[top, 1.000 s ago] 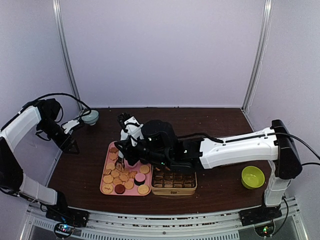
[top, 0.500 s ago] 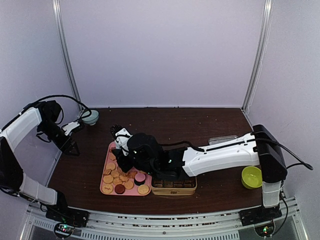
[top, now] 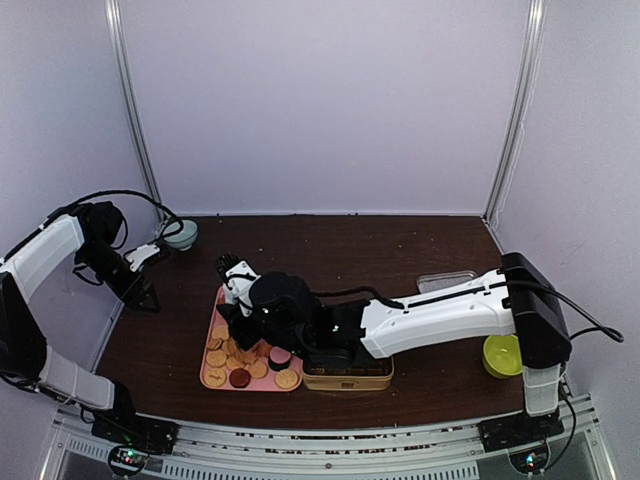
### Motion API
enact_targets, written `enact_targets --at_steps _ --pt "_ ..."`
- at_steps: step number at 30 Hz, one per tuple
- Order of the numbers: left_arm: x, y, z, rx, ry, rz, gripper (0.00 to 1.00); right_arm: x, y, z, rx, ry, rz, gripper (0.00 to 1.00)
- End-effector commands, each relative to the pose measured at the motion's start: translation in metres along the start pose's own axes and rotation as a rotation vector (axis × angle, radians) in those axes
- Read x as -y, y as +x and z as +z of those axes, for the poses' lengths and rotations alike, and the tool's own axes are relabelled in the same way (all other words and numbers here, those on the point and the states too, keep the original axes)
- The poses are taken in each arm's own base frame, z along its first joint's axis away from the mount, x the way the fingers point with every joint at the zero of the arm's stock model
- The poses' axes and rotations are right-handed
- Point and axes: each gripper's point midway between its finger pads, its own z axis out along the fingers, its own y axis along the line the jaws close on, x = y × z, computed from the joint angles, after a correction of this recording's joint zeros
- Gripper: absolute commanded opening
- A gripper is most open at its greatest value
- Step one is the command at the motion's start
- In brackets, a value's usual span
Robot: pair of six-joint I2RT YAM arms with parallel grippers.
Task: Pack the cookies
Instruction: Pick up the fake cookies from the plate.
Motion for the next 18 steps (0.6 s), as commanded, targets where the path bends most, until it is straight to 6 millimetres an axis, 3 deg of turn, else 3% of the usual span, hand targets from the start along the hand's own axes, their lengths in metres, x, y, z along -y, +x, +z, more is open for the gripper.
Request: enact_targets --at_steps 1,11,18 --pt "-0.001 -0.002 0.003 0.015 0.012 -0.015 0.66 -0.001 -0.012 0.002 0.053 0.011 0.033 0.38" --pt "0.0 -0.002 0.004 0.01 0.024 -0.026 0.66 0.0 0.006 0.005 0.026 0.01 0.037 0.38" --pt "0.001 0.0 0.005 0.008 0.027 -0.027 0.65 -0.004 -0.004 0.011 0.06 0.005 0.021 0.38"
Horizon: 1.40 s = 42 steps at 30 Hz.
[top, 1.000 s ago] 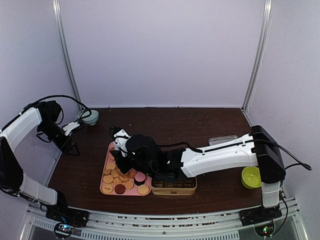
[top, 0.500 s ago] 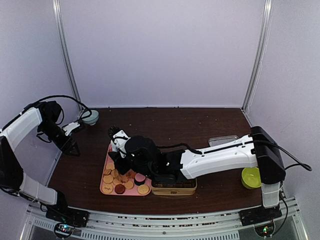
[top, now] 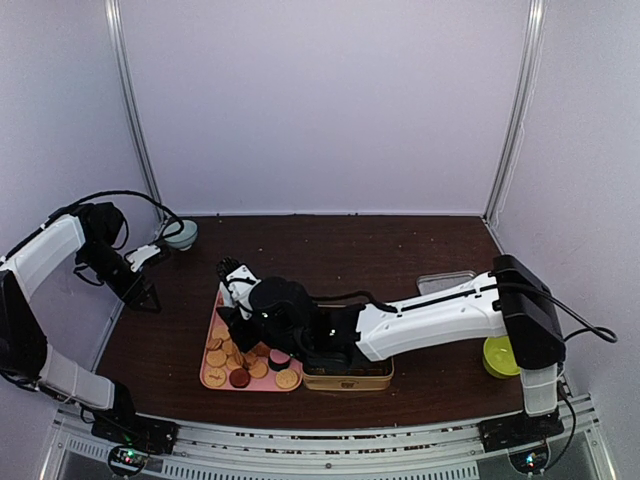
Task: Pack the cookies
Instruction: Pick up the fake cookies from the plate.
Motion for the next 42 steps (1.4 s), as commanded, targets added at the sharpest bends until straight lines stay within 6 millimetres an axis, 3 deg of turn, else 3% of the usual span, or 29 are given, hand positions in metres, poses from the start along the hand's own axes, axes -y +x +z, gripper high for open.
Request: enact_targets --at_steps 1,8,23,27,31,42 --pt "0.001 0.0 0.002 0.011 0.016 -0.015 0.65 -0.005 -0.016 0.006 0.062 0.001 0.01 0.37" --pt "0.004 0.001 0.003 0.009 0.035 -0.013 0.64 -0.008 -0.03 0.015 0.093 0.012 -0.024 0.37" --pt "0.008 0.002 0.006 0.006 0.066 -0.011 0.62 -0.001 0.018 0.017 0.012 0.051 -0.07 0.35" --pt "0.009 0.001 0.006 0.008 0.068 -0.01 0.62 -0.001 0.018 0.01 0.009 0.057 -0.074 0.26" --pt "0.008 0.0 0.005 0.008 0.068 -0.01 0.61 0.003 0.0 0.002 0.034 0.075 -0.062 0.14" --pt "0.01 -0.001 0.005 0.009 0.079 -0.018 0.6 0.015 -0.079 -0.037 0.181 0.082 -0.025 0.06"
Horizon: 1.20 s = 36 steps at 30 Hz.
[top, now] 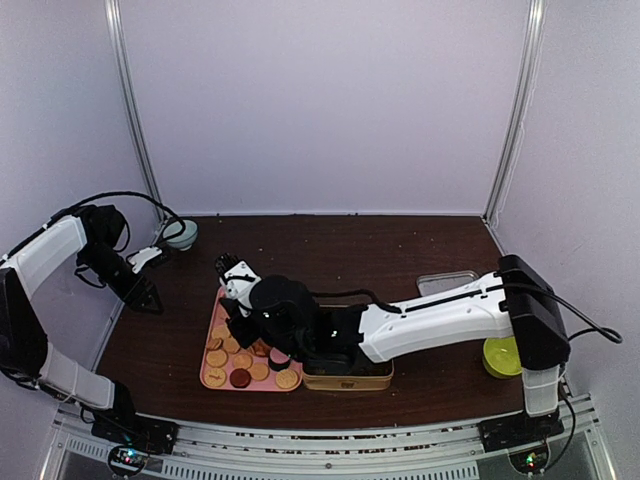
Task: Pack the cookies
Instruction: Pick up the fake cookies from the plate, then place the fake cookies in the empty pocket of the box.
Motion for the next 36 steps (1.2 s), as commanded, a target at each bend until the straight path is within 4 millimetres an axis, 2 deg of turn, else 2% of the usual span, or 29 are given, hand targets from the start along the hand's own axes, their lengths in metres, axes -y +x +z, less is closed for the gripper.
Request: enact_targets --at_steps 1,6,10,16,20,21,25,33,36 --pt "0.002 -0.001 0.0 0.002 0.027 -0.011 0.6 0.019 -0.07 -0.03 0.138 0.018 0.062 0.06" --pt "0.002 -0.002 0.001 0.001 0.037 -0.019 0.59 0.037 -0.087 -0.048 0.171 0.026 0.086 0.06" --pt "0.003 -0.003 0.0 0.005 0.04 -0.019 0.59 0.069 -0.088 -0.067 0.176 0.097 0.08 0.05" --pt "0.002 -0.005 -0.001 0.011 0.036 -0.018 0.59 0.133 -0.062 -0.103 0.154 0.237 0.094 0.05" --pt "0.001 -0.006 -0.001 0.011 0.032 -0.017 0.59 0.16 -0.039 -0.124 0.129 0.305 0.099 0.05" --pt "0.0 -0.006 -0.001 0.012 0.031 -0.018 0.59 0.164 -0.032 -0.127 0.121 0.315 0.101 0.05" --pt "-0.001 -0.007 -0.001 0.009 0.031 -0.021 0.59 0.174 -0.024 -0.141 0.12 0.338 0.118 0.05" --pt "-0.001 -0.005 0.001 0.002 0.03 -0.023 0.58 0.18 -0.014 -0.151 0.115 0.356 0.132 0.05" --pt "-0.001 -0.005 0.001 0.002 0.029 -0.021 0.58 0.181 -0.01 -0.152 0.109 0.359 0.131 0.09"
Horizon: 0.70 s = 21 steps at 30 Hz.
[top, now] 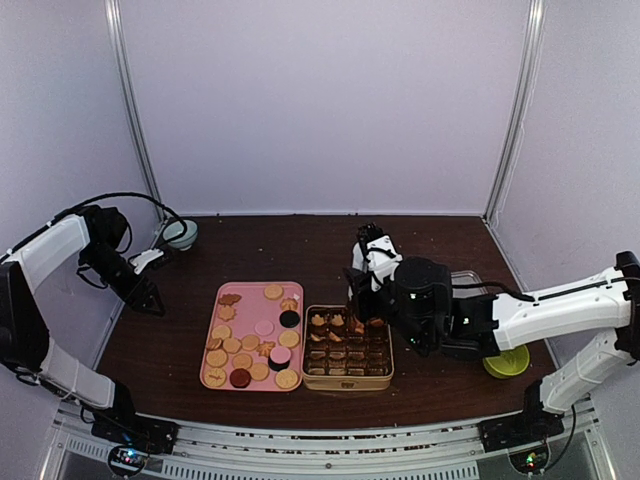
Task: Pack the cookies
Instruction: Place the fake cookies in the empty pocket of the box.
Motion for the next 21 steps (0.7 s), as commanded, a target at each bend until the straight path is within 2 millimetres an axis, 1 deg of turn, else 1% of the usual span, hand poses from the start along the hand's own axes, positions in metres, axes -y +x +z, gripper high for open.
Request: enact_targets --at_steps 1,4,14,17,21 --pt "-0.0028 -0.0061 -0.0053 0.02 -0.008 -0.004 0.58 0.0098 -0.015 -0.0067 0.052 0.03 0.053 0.1" --pt "-0.0026 -0.0063 -0.0053 0.021 -0.007 -0.004 0.58 0.009 -0.0119 -0.0052 0.048 0.031 0.047 0.13" --pt "-0.0025 -0.0056 -0.0059 0.018 -0.011 -0.003 0.58 0.0052 -0.0096 -0.0023 0.044 0.022 0.04 0.29" --pt "-0.0027 -0.0057 -0.0063 0.019 -0.011 -0.002 0.59 0.0048 -0.0098 -0.0022 0.044 0.02 0.038 0.31" --pt "-0.0021 -0.0059 -0.0066 0.018 -0.01 0.0 0.58 0.0046 -0.0095 -0.0023 0.042 0.018 0.036 0.31"
